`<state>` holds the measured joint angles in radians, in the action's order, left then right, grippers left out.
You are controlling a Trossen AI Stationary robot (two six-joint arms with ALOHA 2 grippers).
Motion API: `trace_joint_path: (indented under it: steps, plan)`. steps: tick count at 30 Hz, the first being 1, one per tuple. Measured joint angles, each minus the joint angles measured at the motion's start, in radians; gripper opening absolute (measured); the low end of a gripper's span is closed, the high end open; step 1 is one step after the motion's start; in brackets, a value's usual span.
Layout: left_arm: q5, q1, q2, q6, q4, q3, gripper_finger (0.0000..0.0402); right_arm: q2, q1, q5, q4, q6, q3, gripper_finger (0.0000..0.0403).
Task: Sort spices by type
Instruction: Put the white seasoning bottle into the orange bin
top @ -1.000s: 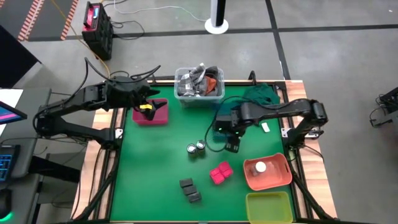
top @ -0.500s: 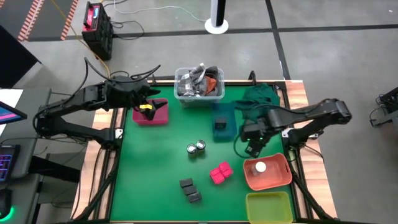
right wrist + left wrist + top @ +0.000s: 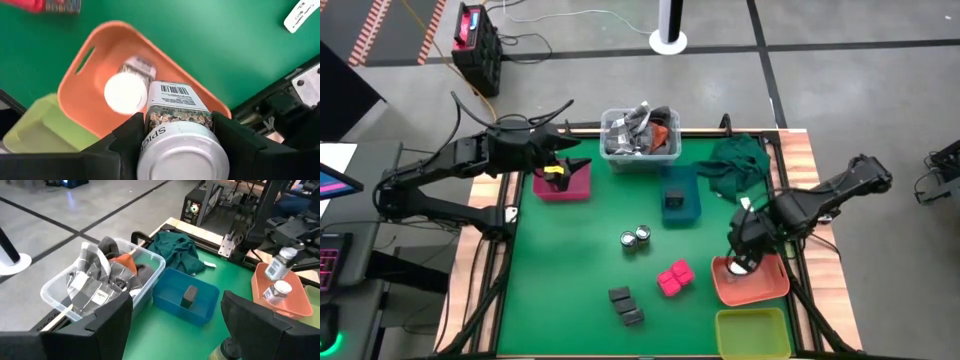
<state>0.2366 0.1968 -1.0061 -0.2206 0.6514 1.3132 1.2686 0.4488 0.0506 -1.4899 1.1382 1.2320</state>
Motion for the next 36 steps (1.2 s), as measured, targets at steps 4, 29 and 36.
trace_joint_path:
  steps: [4, 29, 36]
  plan:
    - [0.000, 0.000, 0.000, 0.004, 0.000, 0.000, 0.0288, 0.000, 0.078, 0.000, 0.002, 0.081, -0.027, 0.0227]
    - [-0.027, 0.000, 0.000, 0.052, -0.036, 0.000, 0.0288, 0.029, 0.215, 0.013, 0.233, 0.589, -0.295, 0.0245]
    - [-0.028, 0.000, 0.000, 0.067, -0.036, 0.000, 0.0288, 0.029, 0.209, 0.015, 0.279, 0.584, -0.306, 0.0259]
